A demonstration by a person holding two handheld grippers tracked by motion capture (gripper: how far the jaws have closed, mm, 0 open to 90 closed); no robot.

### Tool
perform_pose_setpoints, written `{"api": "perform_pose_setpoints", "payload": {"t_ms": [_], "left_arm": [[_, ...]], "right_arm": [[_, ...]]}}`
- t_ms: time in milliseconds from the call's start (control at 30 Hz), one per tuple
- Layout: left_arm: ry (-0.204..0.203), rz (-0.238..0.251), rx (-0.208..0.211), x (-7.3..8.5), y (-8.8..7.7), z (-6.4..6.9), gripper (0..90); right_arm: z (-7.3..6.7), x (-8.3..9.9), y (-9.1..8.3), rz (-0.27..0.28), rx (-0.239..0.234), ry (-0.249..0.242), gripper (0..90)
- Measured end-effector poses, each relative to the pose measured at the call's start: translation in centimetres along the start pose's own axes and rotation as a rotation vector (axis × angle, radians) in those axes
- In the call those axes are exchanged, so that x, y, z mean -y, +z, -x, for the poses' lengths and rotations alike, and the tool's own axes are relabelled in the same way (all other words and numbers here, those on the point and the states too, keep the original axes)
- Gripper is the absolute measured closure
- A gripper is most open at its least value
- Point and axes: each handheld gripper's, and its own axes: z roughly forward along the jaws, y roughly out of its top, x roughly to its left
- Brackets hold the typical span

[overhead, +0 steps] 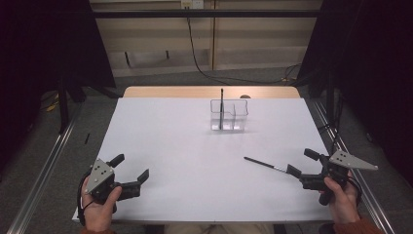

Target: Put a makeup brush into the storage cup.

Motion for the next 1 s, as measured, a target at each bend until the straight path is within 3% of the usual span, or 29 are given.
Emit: {"api": "perform_pose_setpoints", "payload": {"t_ms": [300, 600, 800, 1000], "left_arm": [[0.0, 0.018, 0.017, 0.0, 0.1, 0.1, 3.0], [-0.007, -0.003, 0.016, 0.2, 0.0, -0.2, 2.9], [-0.013, -0.003, -0.004, 0.1, 0.3, -0.4, 2.4], [-0.004, -0.005, -0.009, 0.1, 0.1, -0.4, 2.2]], "right_arm": [[0.1, 0.1, 0.3, -0.009, -0.008, -0.007, 3.1], [0.1, -0.4, 1.1, -0.017, -0.013, -0.016, 2.5], [0.6, -1.6, 2.3, -0.001, -0.004, -0.028, 2.6], [1.0, -2.5, 3.7, -0.019, -0.009, -0.054, 2.4]]}}
